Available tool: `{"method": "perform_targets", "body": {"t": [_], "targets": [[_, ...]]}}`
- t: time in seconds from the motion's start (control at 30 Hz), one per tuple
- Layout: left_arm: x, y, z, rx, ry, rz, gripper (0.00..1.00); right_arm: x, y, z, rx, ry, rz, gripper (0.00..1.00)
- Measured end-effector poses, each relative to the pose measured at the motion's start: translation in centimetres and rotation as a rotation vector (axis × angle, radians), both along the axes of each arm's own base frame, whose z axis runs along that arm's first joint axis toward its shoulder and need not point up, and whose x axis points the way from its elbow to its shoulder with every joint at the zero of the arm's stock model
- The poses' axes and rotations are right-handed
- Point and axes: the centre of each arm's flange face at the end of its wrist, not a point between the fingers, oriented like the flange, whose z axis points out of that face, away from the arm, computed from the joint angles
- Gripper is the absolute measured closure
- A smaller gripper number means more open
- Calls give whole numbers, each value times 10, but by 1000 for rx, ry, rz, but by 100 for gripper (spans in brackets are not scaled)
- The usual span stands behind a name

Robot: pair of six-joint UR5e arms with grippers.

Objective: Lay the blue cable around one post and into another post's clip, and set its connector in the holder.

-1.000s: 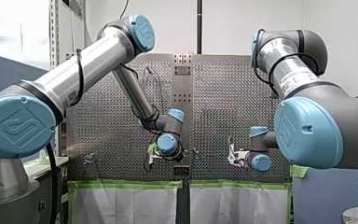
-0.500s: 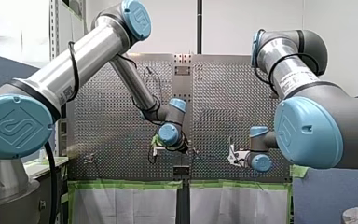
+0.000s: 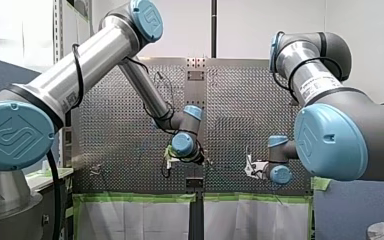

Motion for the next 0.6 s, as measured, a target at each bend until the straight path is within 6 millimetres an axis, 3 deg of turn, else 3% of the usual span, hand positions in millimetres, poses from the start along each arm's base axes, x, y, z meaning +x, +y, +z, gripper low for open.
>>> {"method": "perform_targets", "body": {"t": [0.6], "targets": [[-1,0,6,2,-37,68,0,1,1,-2,2,-1,8,100]]}}
